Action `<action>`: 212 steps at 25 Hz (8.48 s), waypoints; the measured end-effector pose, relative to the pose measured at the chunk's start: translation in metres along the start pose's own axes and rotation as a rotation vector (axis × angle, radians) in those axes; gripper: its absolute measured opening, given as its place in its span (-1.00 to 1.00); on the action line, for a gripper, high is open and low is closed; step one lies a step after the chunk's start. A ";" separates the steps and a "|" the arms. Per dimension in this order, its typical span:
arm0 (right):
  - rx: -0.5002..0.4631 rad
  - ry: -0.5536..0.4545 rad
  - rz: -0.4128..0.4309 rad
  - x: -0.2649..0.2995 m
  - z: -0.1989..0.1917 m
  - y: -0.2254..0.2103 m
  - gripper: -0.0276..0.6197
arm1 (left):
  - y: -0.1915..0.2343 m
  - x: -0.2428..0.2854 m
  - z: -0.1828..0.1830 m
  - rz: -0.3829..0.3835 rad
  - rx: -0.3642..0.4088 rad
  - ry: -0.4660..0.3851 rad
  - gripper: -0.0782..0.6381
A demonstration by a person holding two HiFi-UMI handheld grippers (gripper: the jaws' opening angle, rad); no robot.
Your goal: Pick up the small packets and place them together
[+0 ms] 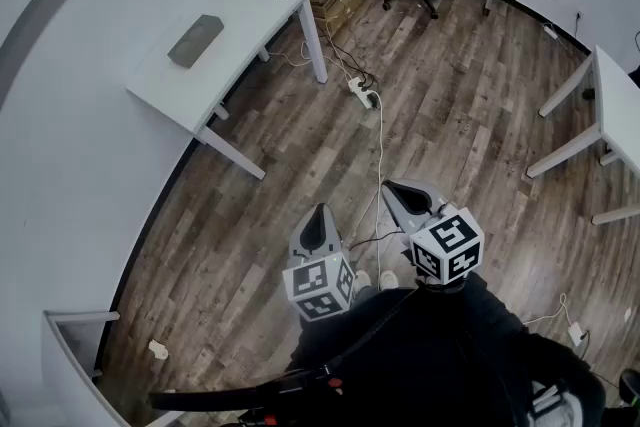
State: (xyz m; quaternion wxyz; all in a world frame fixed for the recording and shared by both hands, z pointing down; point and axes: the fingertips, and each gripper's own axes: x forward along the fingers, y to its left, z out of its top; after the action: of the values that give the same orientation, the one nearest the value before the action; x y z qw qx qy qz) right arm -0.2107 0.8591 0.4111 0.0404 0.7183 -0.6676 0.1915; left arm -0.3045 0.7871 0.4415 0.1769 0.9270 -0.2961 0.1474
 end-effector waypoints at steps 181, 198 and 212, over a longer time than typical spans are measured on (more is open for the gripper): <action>-0.282 0.263 0.779 0.956 0.304 -0.141 -0.93 | 0.581 0.592 0.340 0.680 -0.344 -0.048 -0.78; -0.422 0.312 0.955 0.993 0.309 -0.145 -0.87 | 0.585 0.612 0.353 0.718 -0.373 -0.040 -0.78; -0.727 0.563 1.291 1.033 0.240 -0.149 -0.22 | 0.609 0.627 0.332 0.709 -0.420 0.058 -0.78</action>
State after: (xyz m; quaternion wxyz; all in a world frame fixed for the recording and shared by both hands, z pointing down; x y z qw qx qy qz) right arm 0.0243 -0.1752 0.5593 0.3210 0.0556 -0.9376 0.1214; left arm -0.1249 -0.1261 0.5283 0.3087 0.7069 -0.6155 0.1617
